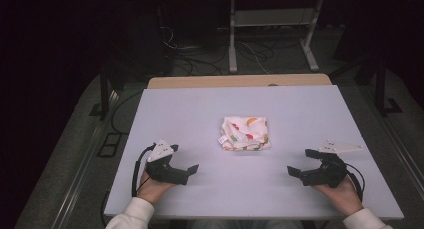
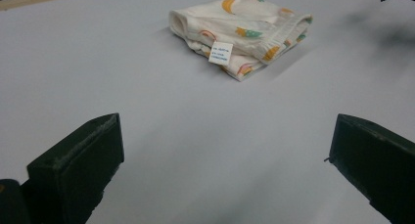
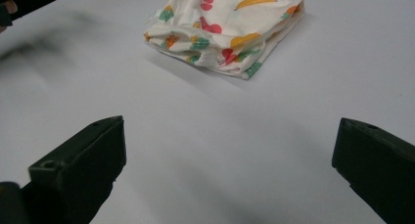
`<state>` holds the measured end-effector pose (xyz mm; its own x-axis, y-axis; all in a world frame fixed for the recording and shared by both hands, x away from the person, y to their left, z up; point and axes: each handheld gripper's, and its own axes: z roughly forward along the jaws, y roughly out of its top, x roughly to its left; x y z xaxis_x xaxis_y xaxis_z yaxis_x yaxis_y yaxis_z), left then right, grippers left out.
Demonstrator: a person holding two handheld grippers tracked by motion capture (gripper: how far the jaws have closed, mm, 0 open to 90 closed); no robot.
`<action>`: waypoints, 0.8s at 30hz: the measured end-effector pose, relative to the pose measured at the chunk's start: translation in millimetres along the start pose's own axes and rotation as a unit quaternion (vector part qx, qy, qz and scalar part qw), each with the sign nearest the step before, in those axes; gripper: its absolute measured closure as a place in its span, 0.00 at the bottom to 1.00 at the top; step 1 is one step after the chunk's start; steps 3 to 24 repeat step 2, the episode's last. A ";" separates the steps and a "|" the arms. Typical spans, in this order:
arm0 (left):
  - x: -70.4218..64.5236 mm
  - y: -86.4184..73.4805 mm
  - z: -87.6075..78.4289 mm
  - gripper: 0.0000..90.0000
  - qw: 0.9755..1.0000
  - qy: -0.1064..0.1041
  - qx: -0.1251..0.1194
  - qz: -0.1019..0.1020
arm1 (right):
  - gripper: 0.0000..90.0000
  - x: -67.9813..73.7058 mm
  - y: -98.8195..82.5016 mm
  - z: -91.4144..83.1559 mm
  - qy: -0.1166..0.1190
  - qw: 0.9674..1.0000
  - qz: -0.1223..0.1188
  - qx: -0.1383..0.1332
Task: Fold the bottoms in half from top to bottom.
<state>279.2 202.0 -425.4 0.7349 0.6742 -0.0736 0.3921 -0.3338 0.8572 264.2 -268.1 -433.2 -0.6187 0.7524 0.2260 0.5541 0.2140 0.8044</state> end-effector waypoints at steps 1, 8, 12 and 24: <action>-0.7 -0.5 0.7 0.00 1.000 -0.003 0.002 0.001 | 0.00 -0.4 -0.9 0.1 0.001 1.000 0.001 0.001; -1.3 -0.8 1.5 0.00 1.000 -0.005 0.003 0.003 | 0.00 -1.1 -1.7 0.3 0.001 1.000 0.001 0.000; -1.3 -0.8 1.5 0.00 1.000 -0.005 0.003 0.003 | 0.00 -1.1 -1.7 0.3 0.001 1.000 0.001 0.000; -1.3 -0.8 1.5 0.00 1.000 -0.005 0.003 0.003 | 0.00 -1.1 -1.7 0.3 0.001 1.000 0.001 0.000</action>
